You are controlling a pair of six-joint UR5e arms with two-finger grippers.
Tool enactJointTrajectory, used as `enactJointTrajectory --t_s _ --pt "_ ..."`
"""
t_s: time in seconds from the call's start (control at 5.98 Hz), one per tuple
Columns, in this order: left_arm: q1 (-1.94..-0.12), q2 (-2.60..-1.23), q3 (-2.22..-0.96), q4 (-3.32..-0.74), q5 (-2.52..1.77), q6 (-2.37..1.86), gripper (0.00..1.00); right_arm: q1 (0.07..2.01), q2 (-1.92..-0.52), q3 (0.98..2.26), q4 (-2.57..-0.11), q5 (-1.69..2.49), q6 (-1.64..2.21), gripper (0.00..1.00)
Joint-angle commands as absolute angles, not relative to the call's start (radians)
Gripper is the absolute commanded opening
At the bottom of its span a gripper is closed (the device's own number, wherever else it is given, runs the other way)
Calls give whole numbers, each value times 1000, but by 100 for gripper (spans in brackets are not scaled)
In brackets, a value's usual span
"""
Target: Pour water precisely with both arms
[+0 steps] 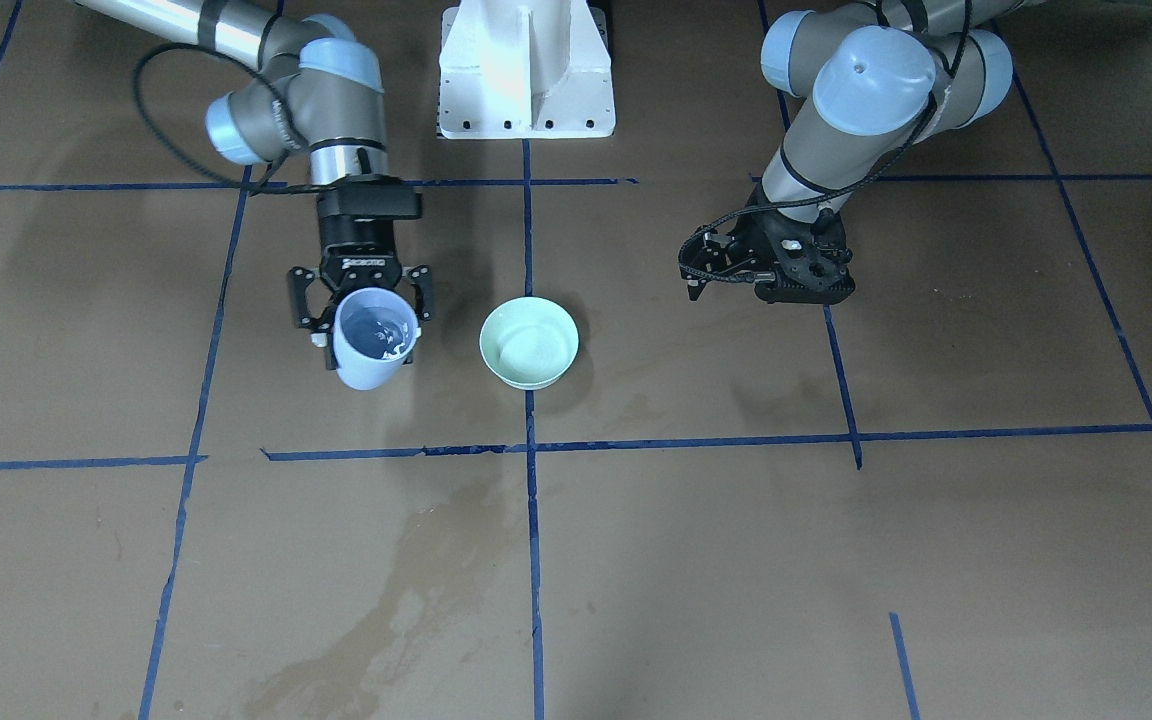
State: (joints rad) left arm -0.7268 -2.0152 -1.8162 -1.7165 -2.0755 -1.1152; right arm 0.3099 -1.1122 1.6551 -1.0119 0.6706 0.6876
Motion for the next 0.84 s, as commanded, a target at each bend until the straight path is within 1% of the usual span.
enactJointTrajectory --t_s 0.0,0.17,0.67 --pt "-727 -2016 -1816 -1718 -2075 -1115 100 279 -1045 1640 -1144 637 690 0" --pt "-727 -2016 -1816 -1718 -2077 -1115 100 273 -1045 1625 -1164 632 690 0" --pt "-727 -2014 -1815 -1726 -2077 -1114 100 232 -993 1621 -1406 554 686 0"
